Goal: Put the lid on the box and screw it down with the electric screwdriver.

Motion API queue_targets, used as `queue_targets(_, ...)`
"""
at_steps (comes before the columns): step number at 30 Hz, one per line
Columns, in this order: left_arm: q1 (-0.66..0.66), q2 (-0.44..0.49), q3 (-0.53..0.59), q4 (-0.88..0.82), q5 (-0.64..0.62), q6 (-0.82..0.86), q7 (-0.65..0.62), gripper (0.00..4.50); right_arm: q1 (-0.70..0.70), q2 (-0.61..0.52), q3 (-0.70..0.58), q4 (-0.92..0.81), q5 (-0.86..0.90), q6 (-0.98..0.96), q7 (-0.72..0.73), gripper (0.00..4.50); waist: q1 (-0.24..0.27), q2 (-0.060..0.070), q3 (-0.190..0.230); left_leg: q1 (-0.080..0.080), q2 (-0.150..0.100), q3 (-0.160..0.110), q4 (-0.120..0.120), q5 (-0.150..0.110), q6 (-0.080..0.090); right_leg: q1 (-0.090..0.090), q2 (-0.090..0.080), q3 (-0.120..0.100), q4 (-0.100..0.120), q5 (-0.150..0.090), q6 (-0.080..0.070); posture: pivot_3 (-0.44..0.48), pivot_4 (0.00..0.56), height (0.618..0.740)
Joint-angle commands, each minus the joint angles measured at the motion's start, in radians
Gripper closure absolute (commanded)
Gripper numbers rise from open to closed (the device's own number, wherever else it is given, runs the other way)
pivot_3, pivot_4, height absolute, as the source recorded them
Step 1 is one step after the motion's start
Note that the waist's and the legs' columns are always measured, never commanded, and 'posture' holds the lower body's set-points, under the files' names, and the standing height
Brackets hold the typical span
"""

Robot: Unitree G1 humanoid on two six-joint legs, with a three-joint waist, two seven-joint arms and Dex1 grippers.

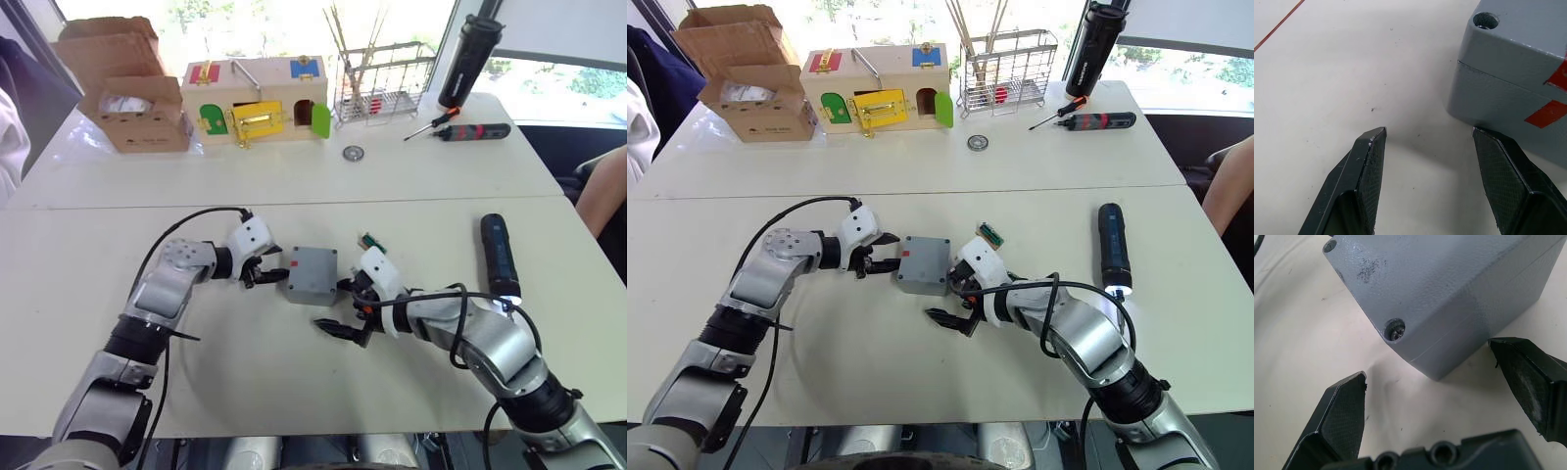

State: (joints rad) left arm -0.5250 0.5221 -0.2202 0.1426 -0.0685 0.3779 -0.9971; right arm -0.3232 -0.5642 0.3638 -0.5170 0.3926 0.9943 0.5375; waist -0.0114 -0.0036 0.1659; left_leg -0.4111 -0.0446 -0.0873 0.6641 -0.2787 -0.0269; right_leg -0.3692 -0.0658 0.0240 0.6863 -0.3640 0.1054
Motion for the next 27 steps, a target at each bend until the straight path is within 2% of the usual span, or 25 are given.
queue_targets(1, 0.01, 0.003, -0.017, -0.027, -0.006, 0.009, -0.013, 1.6, -0.011, 0.009, -0.013, -0.042, -0.005, -0.009, 0.0, 0.03, 0.0, 0.0, 0.0, 0.0, 0.0, 0.0, 0.0, 0.0, 0.0, 0.0, 0.0, 0.0, 0.0, 0.0, 0.0, 0.0, 0.15, 0.74)
queue_targets(7, 0.035, 0.056, -0.001, -0.079, -0.024, 0.037, -0.051, 1.6, -0.016, -0.03, -0.052, -0.072, -0.004, 0.001, 0.01, 0.03, -0.003, 0.0, 0.0, 0.0, 0.0, 0.0, -0.001, 0.0, 0.0, -0.001, 0.0, 0.0, 0.0, 0.0, 0.0, 0.0, 0.15, 0.74)
queue_targets(9, 0.023, 0.096, 0.037, -0.092, -0.054, 0.068, -0.083, 1.6, -0.005, -0.073, -0.14, -0.144, 0.045, 0.036, 0.032, 0.03, -0.003, 0.0, 0.0, 0.0, 0.0, 0.0, -0.001, 0.0, 0.0, -0.001, 0.0, 0.0, 0.0, 0.0, 0.0, 0.0, 0.15, 0.74)
queue_targets(13, -0.04, 0.16, 0.145, -0.143, -0.22, 0.21, -0.175, 1.6, 0.051, -0.116, -0.409, -0.266, 0.185, 0.121, 0.059, 0.03, 0.0, 0.0, 0.0, -0.001, 0.0, 0.0, -0.002, 0.0, 0.0, -0.002, 0.0, 0.0, 0.0, 0.0, 0.0, 0.0, 0.15, 0.74)
queue_targets(16, -0.097, 0.176, 0.169, -0.192, -0.294, 0.274, -0.205, 1.6, 0.088, -0.085, -0.576, -0.297, 0.285, 0.152, 0.046, 0.03, 0.003, 0.0, 0.0, -0.001, 0.0, -0.001, -0.001, 0.0, 0.0, 0.0, 0.0, 0.0, -0.001, 0.0, 0.0, 0.0, 0.15, 0.74)
queue_targets(18, -0.133, 0.176, 0.147, -0.25, -0.328, 0.302, -0.23, 1.6, 0.138, -0.07, -0.649, -0.302, 0.31, 0.14, 0.034, 0.03, 0.001, 0.0, 0.0, -0.001, 0.0, -0.001, -0.001, 0.0, 0.001, 0.001, 0.0, 0.0, -0.002, 0.0, 0.0, 0.0, 0.15, 0.74)
queue_targets(23, -0.153, 0.176, 0.062, -0.372, -0.375, 0.326, -0.29, 1.6, 0.275, -0.078, -0.626, -0.275, 0.228, 0.054, -0.013, 0.03, -0.006, 0.0, 0.0, -0.001, 0.0, 0.0, -0.001, 0.0, 0.001, 0.001, 0.0, 0.001, -0.002, 0.0, 0.0, 0.0, 0.15, 0.74)
queue_targets(27, -0.142, 0.204, -0.028, -0.408, -0.333, 0.268, -0.333, 1.6, 0.349, -0.066, -0.572, -0.25, 0.17, -0.019, -0.044, 0.03, -0.009, 0.0, 0.0, 0.001, 0.002, 0.001, -0.002, 0.0, 0.001, 0.001, 0.002, 0.002, -0.001, 0.0, 0.0, 0.0, 0.15, 0.74)
